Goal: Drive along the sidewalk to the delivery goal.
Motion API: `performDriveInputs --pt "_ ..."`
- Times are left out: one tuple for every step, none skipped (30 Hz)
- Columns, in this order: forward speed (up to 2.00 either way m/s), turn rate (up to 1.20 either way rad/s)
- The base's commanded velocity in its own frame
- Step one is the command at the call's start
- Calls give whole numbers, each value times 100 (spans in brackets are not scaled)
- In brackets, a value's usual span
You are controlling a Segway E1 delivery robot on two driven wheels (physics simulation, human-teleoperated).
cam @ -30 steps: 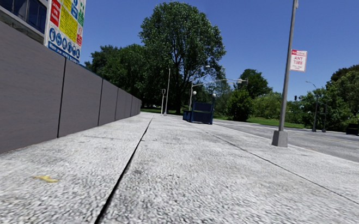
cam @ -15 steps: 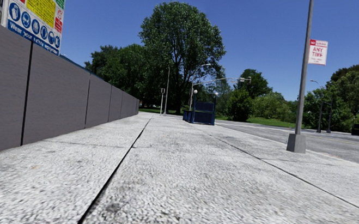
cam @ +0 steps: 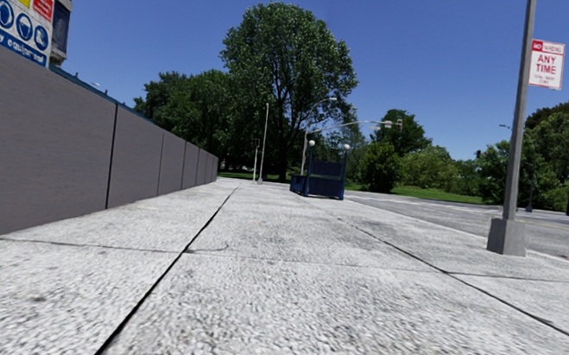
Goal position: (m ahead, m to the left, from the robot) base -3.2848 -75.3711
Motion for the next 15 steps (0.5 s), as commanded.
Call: performDriveInputs --pt "195 0" --pt "195 0" --pt "195 0" --pt "195 0" --pt "195 0" --pt "195 0" --pt "195 0" --pt "195 0" --pt "195 0" --pt "195 0" --pt "195 0" --pt "195 0" --pt "195 0" --pt "195 0" --pt "195 0"
